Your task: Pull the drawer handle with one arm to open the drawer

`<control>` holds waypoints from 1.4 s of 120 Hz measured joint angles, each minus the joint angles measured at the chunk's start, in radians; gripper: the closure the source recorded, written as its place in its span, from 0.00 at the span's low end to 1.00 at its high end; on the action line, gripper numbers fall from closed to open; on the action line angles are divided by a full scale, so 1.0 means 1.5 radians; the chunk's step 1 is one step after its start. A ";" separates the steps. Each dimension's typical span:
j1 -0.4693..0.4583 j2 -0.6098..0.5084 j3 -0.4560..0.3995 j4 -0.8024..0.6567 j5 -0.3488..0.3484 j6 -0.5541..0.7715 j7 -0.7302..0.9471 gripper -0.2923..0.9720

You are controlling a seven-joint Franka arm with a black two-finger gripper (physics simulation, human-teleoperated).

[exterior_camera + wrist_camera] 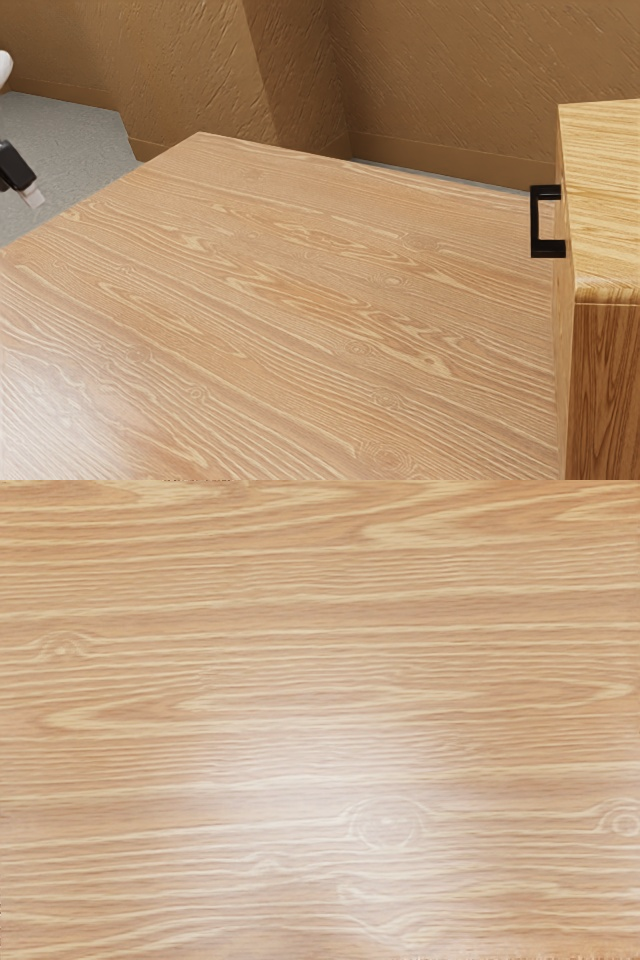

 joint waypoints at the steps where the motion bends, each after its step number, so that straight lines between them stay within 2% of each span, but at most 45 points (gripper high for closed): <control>1: 0.000 0.000 0.000 0.000 0.000 0.000 0.002 0.25; 13: 0.000 0.000 0.000 0.012 0.000 -0.004 0.030 0.25; 21: -0.003 -0.013 -0.018 0.174 0.003 -0.030 0.048 0.25; 28: -0.001 -0.011 -0.072 0.233 0.006 -0.049 0.061 0.25; 38: -0.027 0.036 -0.116 0.252 0.007 -0.068 0.078 0.25; 48: -0.061 0.052 -0.131 0.247 0.008 -0.081 0.092 0.25; 65: -0.084 0.059 -0.150 0.244 0.010 -0.109 0.112 0.25; 73: -0.100 0.036 -0.155 0.219 0.009 -0.127 0.121 0.25; 77: -0.111 -0.021 -0.149 0.125 -0.007 -0.112 0.124 0.25; 85: -0.054 -0.116 -0.146 -0.063 -0.025 -0.065 0.131 0.25; 93: -0.047 -0.165 -0.146 -0.160 -0.027 -0.023 0.129 0.25; 101: -0.056 -0.190 -0.153 -0.216 -0.027 -0.001 0.085 0.25; 107: -0.058 -0.198 -0.165 -0.230 -0.027 -0.003 0.032 0.25; 118: -0.058 -0.207 -0.232 -0.236 -0.031 -0.029 -0.068 0.25; 125: -0.054 -0.207 -0.251 -0.232 -0.037 -0.044 -0.124 0.25; 141: -0.016 -0.193 -0.258 -0.229 -0.073 -0.067 -0.236 0.25; 168: -0.012 -0.178 -0.260 -0.221 -0.108 -0.082 -0.398 0.25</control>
